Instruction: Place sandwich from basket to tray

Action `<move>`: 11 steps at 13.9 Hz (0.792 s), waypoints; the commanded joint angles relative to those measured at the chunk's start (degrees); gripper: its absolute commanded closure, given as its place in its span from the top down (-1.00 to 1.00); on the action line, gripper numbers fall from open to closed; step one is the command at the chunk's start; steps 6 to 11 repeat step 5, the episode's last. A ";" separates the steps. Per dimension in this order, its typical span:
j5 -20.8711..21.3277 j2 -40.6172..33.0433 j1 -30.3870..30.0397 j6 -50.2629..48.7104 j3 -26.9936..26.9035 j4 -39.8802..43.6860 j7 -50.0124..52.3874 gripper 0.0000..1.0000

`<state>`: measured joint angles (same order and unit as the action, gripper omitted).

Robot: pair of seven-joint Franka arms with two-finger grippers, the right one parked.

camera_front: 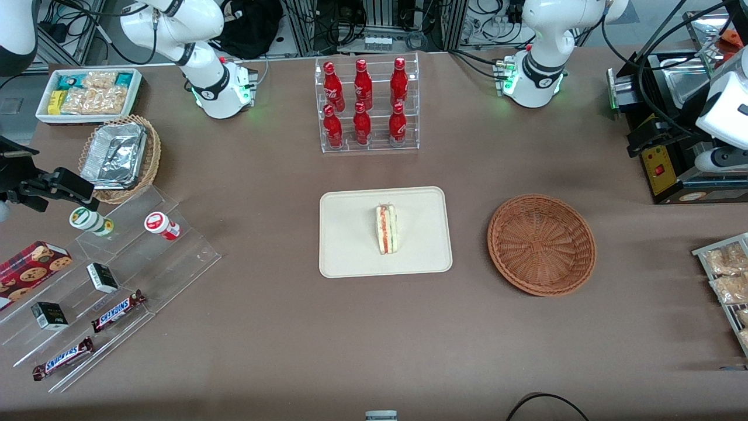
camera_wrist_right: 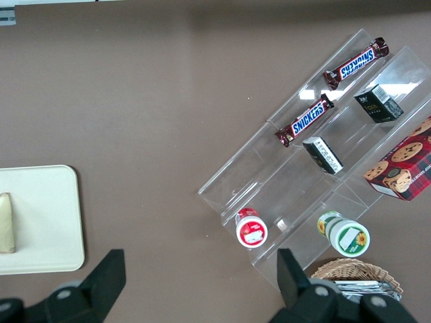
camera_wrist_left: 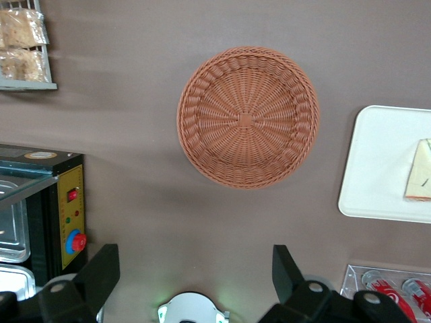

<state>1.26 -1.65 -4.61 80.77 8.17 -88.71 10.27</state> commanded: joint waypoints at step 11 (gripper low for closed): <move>-0.73 -1.25 -0.13 -0.44 -0.53 -0.50 -5.53 1.00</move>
